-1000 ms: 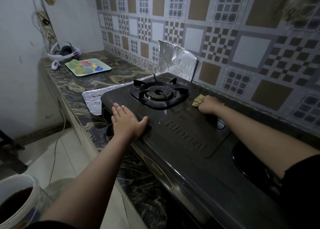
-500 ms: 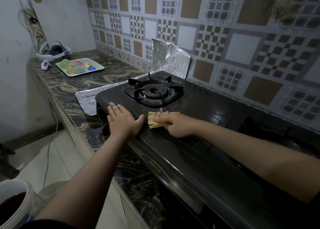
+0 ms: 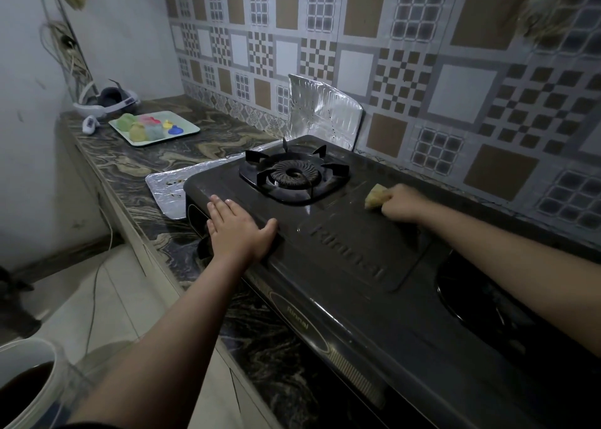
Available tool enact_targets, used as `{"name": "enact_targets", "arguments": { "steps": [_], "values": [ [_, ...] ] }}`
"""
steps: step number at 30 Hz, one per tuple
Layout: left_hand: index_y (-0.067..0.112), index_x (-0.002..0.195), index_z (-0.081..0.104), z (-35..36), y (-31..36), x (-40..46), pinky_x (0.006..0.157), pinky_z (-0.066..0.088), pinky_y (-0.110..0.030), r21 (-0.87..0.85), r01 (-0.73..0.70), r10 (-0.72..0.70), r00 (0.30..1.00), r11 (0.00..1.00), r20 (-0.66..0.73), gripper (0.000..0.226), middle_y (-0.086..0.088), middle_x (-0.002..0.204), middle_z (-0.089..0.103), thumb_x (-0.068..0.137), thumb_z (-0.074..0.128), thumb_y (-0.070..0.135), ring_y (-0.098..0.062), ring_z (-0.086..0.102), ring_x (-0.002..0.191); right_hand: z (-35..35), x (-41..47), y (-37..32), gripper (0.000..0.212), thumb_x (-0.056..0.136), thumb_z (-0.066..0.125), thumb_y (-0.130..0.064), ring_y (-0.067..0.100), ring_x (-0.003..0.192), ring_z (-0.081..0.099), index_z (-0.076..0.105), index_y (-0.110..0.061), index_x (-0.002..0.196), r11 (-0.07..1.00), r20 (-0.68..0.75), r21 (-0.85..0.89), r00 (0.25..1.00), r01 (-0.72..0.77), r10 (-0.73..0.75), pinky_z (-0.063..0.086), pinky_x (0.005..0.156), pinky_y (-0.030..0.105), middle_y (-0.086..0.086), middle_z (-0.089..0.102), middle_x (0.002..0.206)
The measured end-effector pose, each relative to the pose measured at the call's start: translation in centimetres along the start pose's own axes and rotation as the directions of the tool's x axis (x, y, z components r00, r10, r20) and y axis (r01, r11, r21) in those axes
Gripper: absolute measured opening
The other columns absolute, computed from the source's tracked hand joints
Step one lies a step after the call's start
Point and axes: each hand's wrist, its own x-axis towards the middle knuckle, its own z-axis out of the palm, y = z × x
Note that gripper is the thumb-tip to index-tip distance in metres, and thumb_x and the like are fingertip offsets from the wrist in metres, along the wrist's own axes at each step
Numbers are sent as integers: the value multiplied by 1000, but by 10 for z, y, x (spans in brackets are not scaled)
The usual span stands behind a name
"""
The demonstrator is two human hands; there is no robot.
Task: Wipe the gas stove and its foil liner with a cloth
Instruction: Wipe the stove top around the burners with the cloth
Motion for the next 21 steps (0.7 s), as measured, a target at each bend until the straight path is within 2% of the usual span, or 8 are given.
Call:
{"name": "enact_targets", "arguments": {
  "steps": [2,3,6,9,13,17,21],
  "values": [
    [-6,150,0,1,0,0,118,0,-46,4,-2,2,1000,1000,-1,101,-26,157,-13,88,46,60,-34,-13,147,12,9,-4,48,83,46,-9,36,125,48,54,-7,130,993,67,-119,998,25,-17,45,93,32,19,47,139],
    [-6,150,0,1,0,0,118,0,-46,5,-1,1,1000,1000,-1,101,-26,157,-13,88,46,60,-34,-13,147,13,13,-8,49,84,45,-8,35,130,44,53,-7,132,991,72,-120,996,56,-48,41,98,30,18,44,143],
    [-6,150,0,0,0,0,118,-1,-46,9,1,-1,1000,1000,3,101,-26,157,-14,89,45,60,-34,-14,147,3,26,-21,54,88,40,-2,27,144,24,46,-13,141,991,130,-40,984,126,-119,20,115,29,9,28,156],
    [-6,150,0,0,1,0,118,-1,-46,10,3,-3,1000,1000,6,101,-25,157,-14,89,45,60,-34,-14,147,1,38,-26,53,92,38,-3,21,147,15,40,-13,144,989,139,14,979,150,-150,9,119,28,5,19,159],
    [-6,150,0,0,1,-1,118,0,-46,4,7,-7,1000,1000,1,100,-25,157,-13,89,45,59,-34,-13,147,1,39,-34,50,95,37,-4,24,145,21,38,-9,145,987,101,1,982,161,-160,14,116,27,7,23,157],
    [-6,150,1,1,2,-1,118,0,-46,5,8,-8,1000,1000,-3,101,-25,157,-13,88,46,59,-34,-13,147,3,31,-36,52,93,42,-8,27,144,24,40,-15,145,986,82,-63,985,155,-150,18,115,32,5,26,157],
    [-6,150,1,1,2,0,118,0,-46,5,9,-9,1000,1000,-5,101,-26,157,-12,88,46,60,-34,-12,147,9,18,-44,51,90,43,-8,29,141,30,46,-16,141,975,138,-99,973,200,-185,23,112,30,6,32,154]
  ]
}}
